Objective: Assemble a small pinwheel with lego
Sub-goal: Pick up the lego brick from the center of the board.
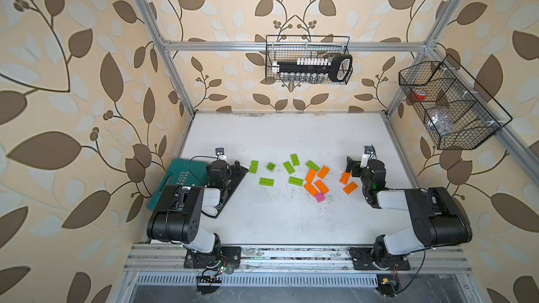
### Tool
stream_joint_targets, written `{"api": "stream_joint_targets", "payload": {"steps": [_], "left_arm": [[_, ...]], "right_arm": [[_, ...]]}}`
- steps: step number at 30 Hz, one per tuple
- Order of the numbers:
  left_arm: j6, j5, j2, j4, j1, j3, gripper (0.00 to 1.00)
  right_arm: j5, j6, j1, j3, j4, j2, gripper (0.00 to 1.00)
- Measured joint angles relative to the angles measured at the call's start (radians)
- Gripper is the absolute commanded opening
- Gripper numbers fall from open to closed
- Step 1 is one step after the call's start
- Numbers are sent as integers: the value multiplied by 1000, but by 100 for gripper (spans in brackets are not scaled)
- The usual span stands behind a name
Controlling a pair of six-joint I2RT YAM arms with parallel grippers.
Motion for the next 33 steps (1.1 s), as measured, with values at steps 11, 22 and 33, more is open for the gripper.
{"api": "stream_joint_targets", "payload": {"steps": [11,22,33], "left_arm": [[0,0,0,0,0,0,99],[0,-99,-24,-3,-48,-6,99],[-264,-485,-318,-606,-147,261,99]], "right_arm": [[0,0,0,0,0,0,99],[21,-6,16,5,-36,-22,99],[48,19,63,135,-354,-297,99]]}}
